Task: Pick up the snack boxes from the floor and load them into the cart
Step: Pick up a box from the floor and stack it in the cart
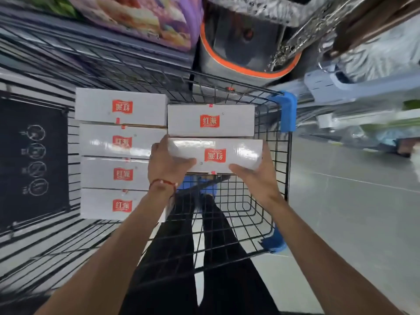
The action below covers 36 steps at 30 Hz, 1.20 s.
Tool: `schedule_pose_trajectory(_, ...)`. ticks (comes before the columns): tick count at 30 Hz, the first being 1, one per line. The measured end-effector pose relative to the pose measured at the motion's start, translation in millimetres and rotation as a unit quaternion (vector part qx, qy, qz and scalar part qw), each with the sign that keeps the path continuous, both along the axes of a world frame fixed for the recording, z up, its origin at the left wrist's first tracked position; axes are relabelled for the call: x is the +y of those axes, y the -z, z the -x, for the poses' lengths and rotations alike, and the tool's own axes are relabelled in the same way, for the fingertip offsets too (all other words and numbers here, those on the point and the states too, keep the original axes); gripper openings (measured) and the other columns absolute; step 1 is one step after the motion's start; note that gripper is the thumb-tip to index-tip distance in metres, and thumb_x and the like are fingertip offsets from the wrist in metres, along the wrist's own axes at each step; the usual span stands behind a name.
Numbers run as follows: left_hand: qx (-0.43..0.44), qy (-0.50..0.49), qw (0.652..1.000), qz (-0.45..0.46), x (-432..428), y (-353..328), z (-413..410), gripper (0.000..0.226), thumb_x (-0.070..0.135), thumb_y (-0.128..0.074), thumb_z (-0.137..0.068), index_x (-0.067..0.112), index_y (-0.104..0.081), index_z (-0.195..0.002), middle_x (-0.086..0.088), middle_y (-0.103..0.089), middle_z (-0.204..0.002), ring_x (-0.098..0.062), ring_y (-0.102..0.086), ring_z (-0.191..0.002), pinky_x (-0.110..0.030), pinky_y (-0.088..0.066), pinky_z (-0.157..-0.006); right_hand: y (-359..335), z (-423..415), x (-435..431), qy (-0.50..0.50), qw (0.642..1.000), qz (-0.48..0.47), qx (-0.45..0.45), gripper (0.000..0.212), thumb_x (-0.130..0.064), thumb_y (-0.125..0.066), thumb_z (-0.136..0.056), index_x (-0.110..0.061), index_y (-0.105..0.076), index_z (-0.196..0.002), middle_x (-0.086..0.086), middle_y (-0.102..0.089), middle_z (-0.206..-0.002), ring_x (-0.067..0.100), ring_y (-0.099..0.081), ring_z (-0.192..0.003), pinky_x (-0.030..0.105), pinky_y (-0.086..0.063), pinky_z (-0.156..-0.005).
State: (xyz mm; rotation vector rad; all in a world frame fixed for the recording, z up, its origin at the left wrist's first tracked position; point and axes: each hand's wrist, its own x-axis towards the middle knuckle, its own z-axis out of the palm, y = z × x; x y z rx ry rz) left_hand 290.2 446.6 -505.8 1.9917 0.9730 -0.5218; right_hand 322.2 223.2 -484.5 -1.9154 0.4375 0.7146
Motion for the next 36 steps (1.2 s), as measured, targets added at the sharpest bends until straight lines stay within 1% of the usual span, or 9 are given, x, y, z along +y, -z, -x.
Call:
schedule_pose_trajectory(5, -0.017, 0.001, 0.999, -0.033, -8.7, 11.3, 2.3, 0.086, 0.015, -0.078, -0.075, 0.021, -0.036, -0.149, -0.004, -0.058, -0.133, -0.026, -0.055, -0.125, -0.042, -0.050, -0.106, 21.5, -9.4, 8.6, 0.011, 1.000, -0.005, 0.012, 0.084, 0.001, -0.086, -0.077, -0.024, -0.045, -0.146, -0.004, -0.067, -0.128, 0.009, -0.065, -0.118, 0.020, -0.059, -0.089)
schedule_pose_trajectory(9, -0.051, 0.020, 0.998, -0.017, -6.8, 17.1, 12.3, 0.085, 0.005, -0.078, -0.077, 0.025, -0.036, -0.148, 0.000, -0.056, -0.138, -0.018, -0.055, -0.125, -0.041, -0.050, -0.106, 28.2, -13.8, 8.3, 0.016, 1.000, -0.008, 0.020, 0.080, 0.008, -0.082, -0.077, -0.019, -0.048, -0.144, 0.000, -0.068, -0.126, 0.007, -0.068, -0.112, 0.019, -0.059, -0.083)
schedule_pose_trajectory(12, -0.056, 0.001, 0.998, 0.008, -2.4, 19.1, 16.1, 0.085, 0.000, -0.075, -0.081, 0.027, -0.035, -0.152, 0.002, -0.052, -0.144, -0.008, -0.055, -0.117, -0.024, -0.052, -0.096, 30.1, -13.5, 6.6, 0.019, 0.999, -0.011, 0.024, 0.082, 0.007, -0.083, -0.077, -0.021, -0.047, -0.145, -0.002, -0.067, -0.126, 0.006, -0.068, -0.111, 0.020, -0.059, -0.085)
schedule_pose_trajectory(17, -0.069, -0.053, 0.996, -0.013, -3.4, 0.3, 25.2, 0.064, -0.004, -0.068, -0.084, 0.020, -0.054, -0.142, 0.002, -0.056, -0.143, -0.020, -0.053, -0.131, -0.039, -0.049, -0.107, 33.9, -13.2, 7.0, -0.003, 0.999, 0.004, 0.050, 0.086, -0.005, -0.085, -0.079, -0.024, -0.041, -0.150, 0.000, -0.064, -0.133, 0.015, -0.063, -0.122, 0.022, -0.058, -0.094)
schedule_pose_trajectory(22, 0.037, -0.063, 0.997, 0.034, 2.8, -7.4, 35.0, 0.045, 0.010, -0.066, -0.093, 0.018, -0.055, -0.136, -0.003, -0.065, -0.131, -0.020, -0.063, -0.113, -0.035, -0.052, -0.099, 36.1, -11.5, 10.4, 0.003, 0.997, 0.015, 0.076, 0.082, -0.016, -0.084, -0.081, -0.027, -0.041, -0.150, -0.001, -0.063, -0.133, 0.022, -0.061, -0.124, 0.045, -0.052, -0.110)
schedule_pose_trajectory(25, 0.129, -0.087, 0.984, 0.086, 5.3, -3.2, 39.4, 0.048, 0.016, -0.063, -0.094, 0.021, -0.046, -0.138, -0.010, -0.066, -0.123, -0.028, -0.069, -0.100, -0.045, -0.057, -0.092, 35.7, -5.7, 12.1, 0.025, 0.996, 0.019, 0.085, 0.077, -0.017, -0.080, -0.088, -0.025, -0.039, -0.152, -0.002, -0.062, -0.134, 0.020, -0.059, -0.125, 0.036, -0.049, -0.108)
schedule_pose_trajectory(28, 0.132, -0.164, 0.964, 0.165, 3.5, -0.5, 39.2, 0.053, 0.014, -0.062, -0.092, 0.024, -0.034, -0.136, -0.010, -0.065, -0.108, -0.022, -0.067, -0.085, -0.033, -0.057, -0.071, 38.8, -0.5, 12.6, 0.031, 0.996, 0.017, 0.084, 0.072, -0.016, -0.076, -0.093, -0.024, -0.037, -0.153, -0.001, -0.062, -0.135, 0.018, -0.060, -0.122, 0.020, -0.047, -0.091)
schedule_pose_trajectory(32, 0.072, -0.281, 0.929, 0.228, 3.1, 8.6, 33.6, 0.055, 0.007, -0.062, -0.091, 0.020, -0.033, -0.136, -0.017, -0.065, -0.113, -0.029, -0.066, -0.106, -0.038, -0.056, -0.095, 44.9, 1.2, 12.5, 0.046, 0.995, 0.006, 0.084, 0.071, -0.014, -0.076, -0.093, -0.023, -0.037, -0.152, 0.000, -0.063, -0.134, 0.017, -0.061, -0.122, 0.015, -0.049, -0.086)
schedule_pose_trajectory(36, 0.054, -0.282, 0.933, 0.217, -1.3, 7.8, 39.2, 0.057, 0.000, -0.061, -0.090, 0.019, -0.034, -0.137, 0.000, -0.064, -0.100, -0.020, -0.061, -0.101, -0.038, -0.050, -0.102, 46.4, 1.7, 12.3, 0.049, 0.996, 0.008, 0.075, 0.070, -0.014, -0.076, -0.093, -0.023, -0.039, -0.151, -0.002, -0.064, -0.132, 0.007, -0.063, -0.114, 0.017, -0.050, -0.090)
